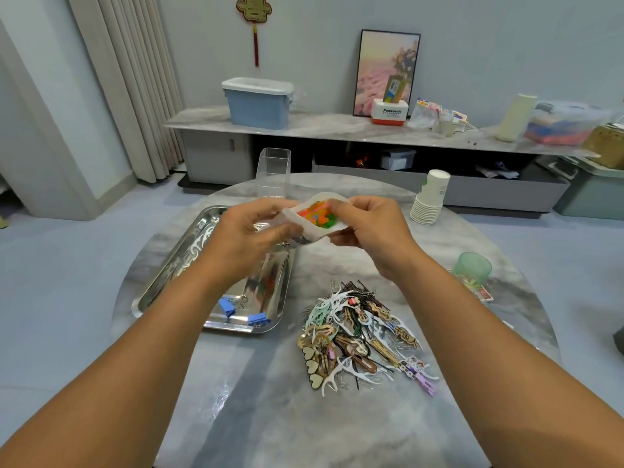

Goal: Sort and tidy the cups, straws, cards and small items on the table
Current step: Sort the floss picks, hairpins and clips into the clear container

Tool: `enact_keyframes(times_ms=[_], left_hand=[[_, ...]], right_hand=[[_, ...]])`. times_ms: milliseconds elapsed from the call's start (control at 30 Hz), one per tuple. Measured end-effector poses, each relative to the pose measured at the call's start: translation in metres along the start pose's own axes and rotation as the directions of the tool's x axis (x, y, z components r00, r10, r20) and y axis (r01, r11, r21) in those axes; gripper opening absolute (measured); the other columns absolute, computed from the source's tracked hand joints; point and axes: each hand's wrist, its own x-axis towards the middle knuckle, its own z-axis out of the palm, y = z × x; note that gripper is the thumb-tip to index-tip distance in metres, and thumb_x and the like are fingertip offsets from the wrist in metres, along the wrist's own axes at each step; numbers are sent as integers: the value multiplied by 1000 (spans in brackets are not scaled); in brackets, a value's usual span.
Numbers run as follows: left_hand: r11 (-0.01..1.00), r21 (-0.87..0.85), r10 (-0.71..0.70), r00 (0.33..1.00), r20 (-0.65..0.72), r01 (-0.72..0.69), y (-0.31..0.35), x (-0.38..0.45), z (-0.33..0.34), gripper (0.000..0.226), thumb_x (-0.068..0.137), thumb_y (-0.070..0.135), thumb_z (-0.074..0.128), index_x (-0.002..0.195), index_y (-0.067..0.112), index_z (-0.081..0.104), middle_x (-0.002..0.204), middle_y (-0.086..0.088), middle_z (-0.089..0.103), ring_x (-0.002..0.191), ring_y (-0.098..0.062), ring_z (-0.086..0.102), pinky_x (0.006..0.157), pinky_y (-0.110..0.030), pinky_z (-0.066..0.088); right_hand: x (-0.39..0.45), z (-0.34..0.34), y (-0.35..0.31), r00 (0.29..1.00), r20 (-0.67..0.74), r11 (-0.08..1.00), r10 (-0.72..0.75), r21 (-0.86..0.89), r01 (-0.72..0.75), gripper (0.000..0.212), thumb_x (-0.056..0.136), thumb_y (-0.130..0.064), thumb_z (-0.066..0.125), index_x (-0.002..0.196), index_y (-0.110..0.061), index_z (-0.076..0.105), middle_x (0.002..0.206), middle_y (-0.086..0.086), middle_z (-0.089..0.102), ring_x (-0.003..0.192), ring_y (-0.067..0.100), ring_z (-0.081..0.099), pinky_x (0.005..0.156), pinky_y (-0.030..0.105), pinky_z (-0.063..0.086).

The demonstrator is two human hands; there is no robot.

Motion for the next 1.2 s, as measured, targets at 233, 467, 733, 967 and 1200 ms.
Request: enact_keyframes(times_ms=[233,467,733,967,1200], left_hand=[[987,-154,36,999,-6,-36,4,4,8,18,90,24,69,105,15,76,100,-3,77,94,-18,73,77,-24,58],[984,-120,133,991,-3,-133,11,3,15,14,90,26,72,102,32,74,98,7,76,92,-10,73,77,-19,56],[962,117,253,967,-32,-248,20,1,12,12,93,21,70,102,29,70,95,10,72,93,-13,69,80,-27,58],[835,402,445,891,-90,-376,23,-4,20,5,100,14,61,101,11,65,93,5,60,86,-9,57,72,-22,47],[866,381,428,874,-229,-324,25,-1,16,3,99,13,60,99,14,62,94,7,60,85,-5,56,70,-21,46]], right_hand=[[-10,-7,-5,930,93,878,-356,-307,367,29,93,-39,68,122,-35,69,125,-14,63,117,-2,58,99,24,47],[-21,2,-14,825,217,721,-522,-405,563,10,90,-18,77,97,-11,79,96,1,72,93,15,67,81,34,55],[-26,3,-13,774,202,660,-600,-422,622,5,87,-13,78,92,-11,77,84,-3,71,79,7,66,69,17,50],[-25,3,-15,695,294,500,-656,-521,692,3,91,-10,73,92,-7,74,88,2,69,81,10,64,73,18,48],[-18,-16,-6,675,311,386,-669,-630,674,3,93,-12,71,94,-10,74,87,-3,68,78,14,62,70,36,54]])
